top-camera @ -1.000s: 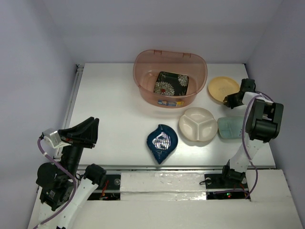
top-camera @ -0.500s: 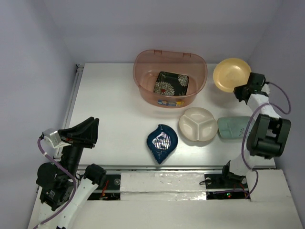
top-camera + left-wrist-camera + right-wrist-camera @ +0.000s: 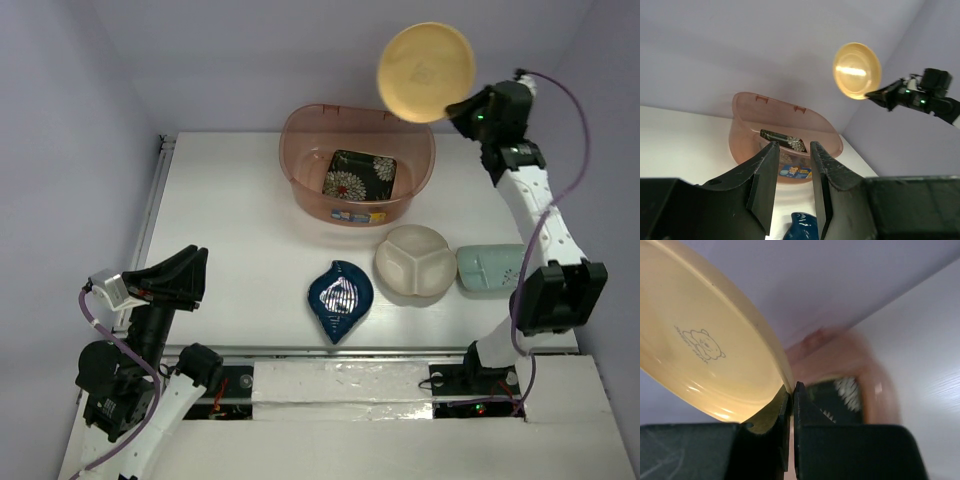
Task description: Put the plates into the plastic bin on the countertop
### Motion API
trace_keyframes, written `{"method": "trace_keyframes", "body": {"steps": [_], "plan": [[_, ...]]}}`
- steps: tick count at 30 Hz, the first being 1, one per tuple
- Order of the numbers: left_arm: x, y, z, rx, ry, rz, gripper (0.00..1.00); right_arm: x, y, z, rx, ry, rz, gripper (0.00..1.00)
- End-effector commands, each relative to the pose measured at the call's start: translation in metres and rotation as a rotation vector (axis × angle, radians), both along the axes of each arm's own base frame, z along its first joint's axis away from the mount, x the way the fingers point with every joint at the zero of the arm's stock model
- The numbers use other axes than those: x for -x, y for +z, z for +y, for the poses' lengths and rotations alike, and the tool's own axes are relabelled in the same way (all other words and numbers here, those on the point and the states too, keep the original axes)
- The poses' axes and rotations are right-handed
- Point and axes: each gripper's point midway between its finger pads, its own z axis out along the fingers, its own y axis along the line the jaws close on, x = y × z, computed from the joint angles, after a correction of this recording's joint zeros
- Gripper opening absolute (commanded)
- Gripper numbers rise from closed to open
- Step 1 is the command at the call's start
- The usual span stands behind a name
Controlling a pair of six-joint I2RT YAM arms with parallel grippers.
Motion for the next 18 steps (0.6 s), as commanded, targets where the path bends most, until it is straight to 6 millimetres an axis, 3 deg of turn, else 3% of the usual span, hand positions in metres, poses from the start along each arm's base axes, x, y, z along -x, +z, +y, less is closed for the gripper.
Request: {"method": "trace_keyframes", "body": {"steps": [1,3,4,6,8,13,18], "plan": [[0.001,0.009,0.001,0.010,0.000,-0.030,0.28,-0.010,-0.027,0.063,0.061,0.204,0.095,0.00],[0.000,0.008,0.000,0.008,0.002,-0.024,0.28,-0.020,-0.057,0.087,0.084,0.264,0.169,0.00],[0.000,0.008,0.000,0.007,0.002,-0.023,0.28,-0.021,-0.054,0.107,0.093,0.302,0.166,0.00],[-0.001,0.007,-0.001,0.004,0.000,-0.019,0.28,-0.028,-0.079,0.124,0.103,0.336,0.213,0.00],[-0.001,0.007,-0.001,0.004,0.000,-0.019,0.28,-0.030,-0.092,0.143,0.094,0.388,0.238,0.01],[-0.003,0.007,-0.001,0.001,0.000,-0.014,0.28,-0.038,-0.149,0.163,0.082,0.436,0.358,0.03],[-0.004,0.006,-0.002,-0.001,0.000,-0.010,0.28,-0.037,-0.178,0.163,0.092,0.443,0.417,0.16]]}}
